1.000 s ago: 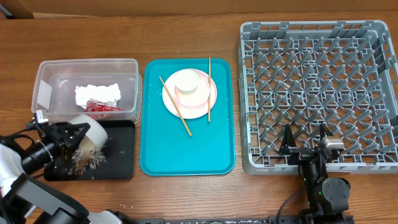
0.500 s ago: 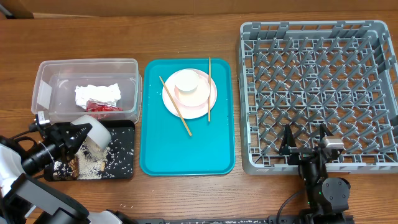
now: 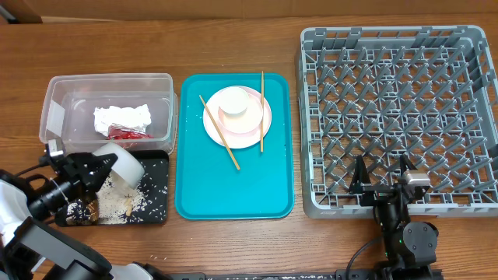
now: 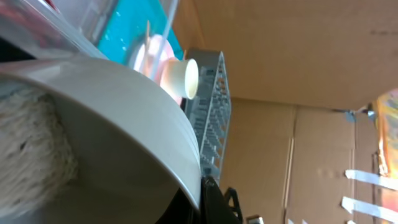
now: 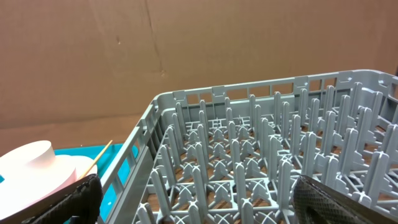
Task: Sort waste into correct bins and load items into the dishwasher
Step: 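Tilt the bowl with the left gripper to dump rice onto the black tray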
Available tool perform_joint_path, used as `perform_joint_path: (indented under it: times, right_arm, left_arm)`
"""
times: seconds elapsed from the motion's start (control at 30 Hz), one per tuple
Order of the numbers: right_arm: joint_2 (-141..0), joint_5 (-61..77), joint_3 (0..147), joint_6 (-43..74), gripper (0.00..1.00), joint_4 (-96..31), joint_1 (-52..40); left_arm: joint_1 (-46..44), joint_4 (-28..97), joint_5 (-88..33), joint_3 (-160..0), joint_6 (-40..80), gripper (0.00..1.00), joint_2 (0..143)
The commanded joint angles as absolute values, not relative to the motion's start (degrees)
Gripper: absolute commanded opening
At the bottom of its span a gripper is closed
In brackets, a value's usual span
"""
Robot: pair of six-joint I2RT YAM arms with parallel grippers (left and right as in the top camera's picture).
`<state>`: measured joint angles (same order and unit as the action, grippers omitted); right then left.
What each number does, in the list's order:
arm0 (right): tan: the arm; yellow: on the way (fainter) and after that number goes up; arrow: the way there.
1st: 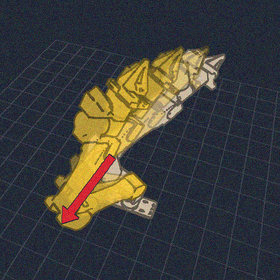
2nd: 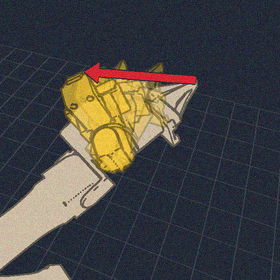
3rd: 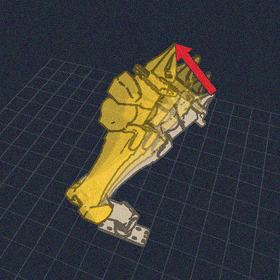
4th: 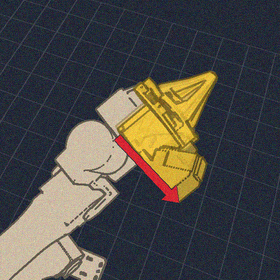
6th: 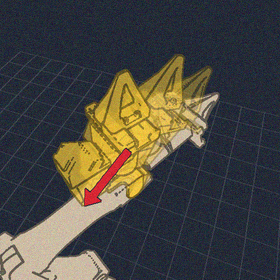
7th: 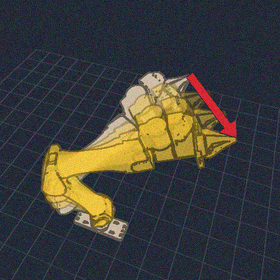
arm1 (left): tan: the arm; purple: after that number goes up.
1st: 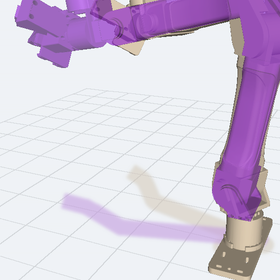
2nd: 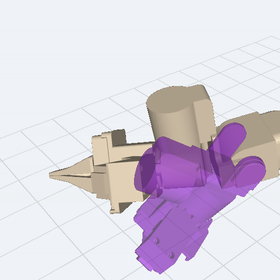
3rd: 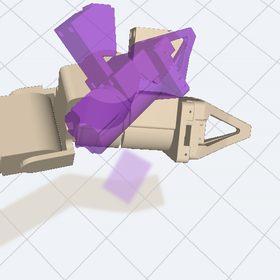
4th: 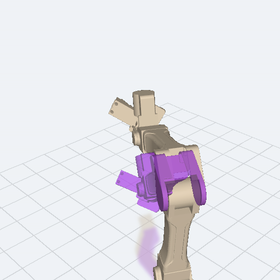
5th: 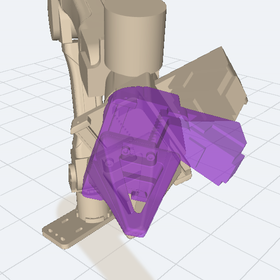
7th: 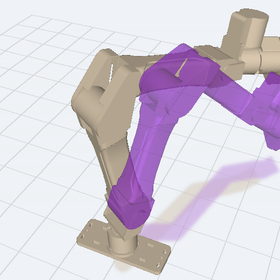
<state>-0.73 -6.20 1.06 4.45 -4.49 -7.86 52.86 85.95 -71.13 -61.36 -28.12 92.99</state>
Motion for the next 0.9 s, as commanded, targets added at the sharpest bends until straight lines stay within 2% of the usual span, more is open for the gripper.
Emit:
perform_joint_path:
  times: [0.0, 0.1, 0.23, 0.3, 0.4, 0.53, 0.67, 0.8, 0.87]
  right_arm:
    - [-0.21, -6.33, 0.47, 4.08, 1.00, -4.19, -7.64]
    - [-0.21, -6.33, 0.47, 4.08, 1.00, -4.21, -7.64]
    - [-0.21, -6.33, 0.45, 4.08, 1.00, -4.21, -7.64]
    - [-0.21, -6.33, 0.47, 4.08, 1.00, -4.19, -7.64]
    - [-0.21, -6.33, 0.45, 4.08, 1.00, -4.19, -7.64]
    - [-0.21, -6.33, 0.47, 4.08, 1.00, -4.19, -7.64]
    - [-0.21, -6.33, 0.47, 4.05, 1.00, -4.19, -7.64]
    - [-0.21, -6.33, 0.47, 4.05, 1.00, -4.19, -7.64]
    - [-0.21, -6.33, 0.45, 4.08, 1.00, -4.19, -7.64]
  left_arm:
    - [52.88, 84.36, -73.56, -61.06, -33.56, 0.04, 91.37]
    - [52.93, 82.94, -73.54, -61.06, -28.45, 0.04, 91.48]
    - [53.01, 84.38, -76.29, -61.06, -32.58, 0.04, 91.48]
    - [53.65, 83.59, -77.12, -61.06, -29.34, 0.04, 91.48]
    - [53.39, 85.49, -79.44, -61.06, -30.94, 0.04, 91.48]
    - [53.32, 83.02, -77.03, -61.06, -29.43, 0.04, 91.48]
    - [52.69, 87.70, -76.44, -61.06, -35.66, 0.04, 91.48]
    - [52.84, 86.91, -76.51, -61.06, -32.67, 0.04, 91.48]
    - [52.25, 89.32, -77.95, -61.06, -35.94, 0.04, 91.48]
